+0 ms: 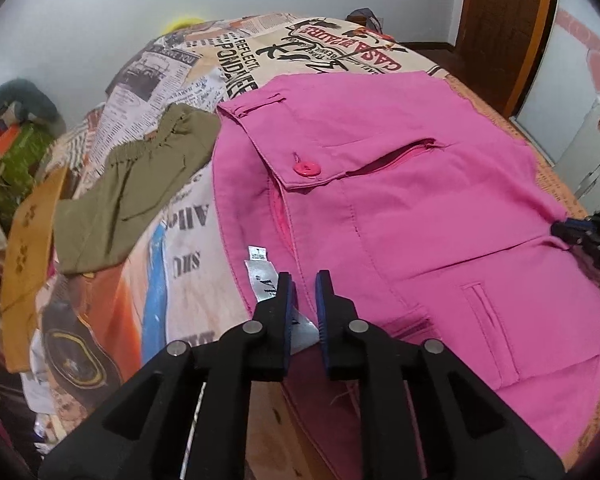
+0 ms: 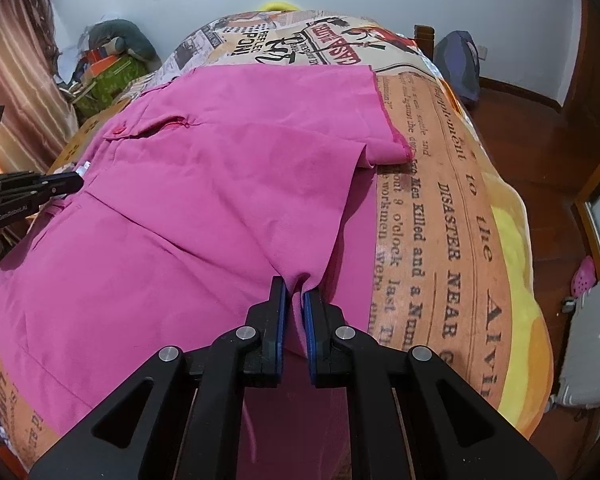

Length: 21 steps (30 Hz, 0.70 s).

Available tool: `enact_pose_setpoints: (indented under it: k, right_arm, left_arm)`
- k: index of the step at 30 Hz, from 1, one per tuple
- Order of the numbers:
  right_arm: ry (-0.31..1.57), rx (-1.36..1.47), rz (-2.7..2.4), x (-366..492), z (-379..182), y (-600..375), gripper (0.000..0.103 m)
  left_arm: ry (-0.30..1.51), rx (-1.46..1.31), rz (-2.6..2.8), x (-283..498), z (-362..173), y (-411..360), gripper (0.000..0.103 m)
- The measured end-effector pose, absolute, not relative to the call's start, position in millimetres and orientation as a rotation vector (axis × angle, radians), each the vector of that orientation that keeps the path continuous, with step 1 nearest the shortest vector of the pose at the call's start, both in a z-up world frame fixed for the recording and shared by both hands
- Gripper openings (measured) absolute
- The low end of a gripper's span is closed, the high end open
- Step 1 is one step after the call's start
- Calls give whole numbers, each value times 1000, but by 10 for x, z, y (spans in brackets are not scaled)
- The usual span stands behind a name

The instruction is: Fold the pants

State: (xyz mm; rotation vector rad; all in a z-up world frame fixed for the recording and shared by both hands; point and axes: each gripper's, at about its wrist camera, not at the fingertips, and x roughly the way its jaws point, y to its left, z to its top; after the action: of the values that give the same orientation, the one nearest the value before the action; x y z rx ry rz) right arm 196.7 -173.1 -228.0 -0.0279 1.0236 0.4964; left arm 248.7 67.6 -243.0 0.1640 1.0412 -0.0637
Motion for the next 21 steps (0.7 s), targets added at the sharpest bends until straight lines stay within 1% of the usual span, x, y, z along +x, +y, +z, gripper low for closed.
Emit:
enact_pose_setpoints:
  k: [3, 6, 7, 8, 12, 13, 16, 21]
  right_arm:
    - [1032, -42, 504, 2014, -2327, -1682, 6]
    - [1052, -49, 511, 2036, -2309, -1687, 6]
    - [1062, -43, 513, 2028, -2285, -1704, 8]
    - [1072, -30, 513, 2013, -2250, -1738, 12]
    - [1064, -5, 516, 1897, -2049, -1843, 13]
    - [1054, 0, 527, 1857, -1985, -1861, 15]
    - [1023, 3, 563, 1735, -1821, -1846, 26]
    - [1024, -18, 630, 1550, -1754, -1698, 35]
  left_arm:
    - [1045, 162, -45, 2560, -2459, 711, 19]
    - [1050, 135, -53, 2593, -2467, 769, 20]
    - [1050, 130, -56, 2590, -2455, 779, 20]
    - [1051, 127, -54, 2574, -2432, 791, 20]
    - [1023, 107, -46, 2383, -2212, 858, 21]
    - [1018, 75, -70, 2305, -2134, 886, 21]
    - [1006, 47, -107, 2108, -1981, 875, 24]
    - [996, 67, -188, 1789, -1875, 624, 40]
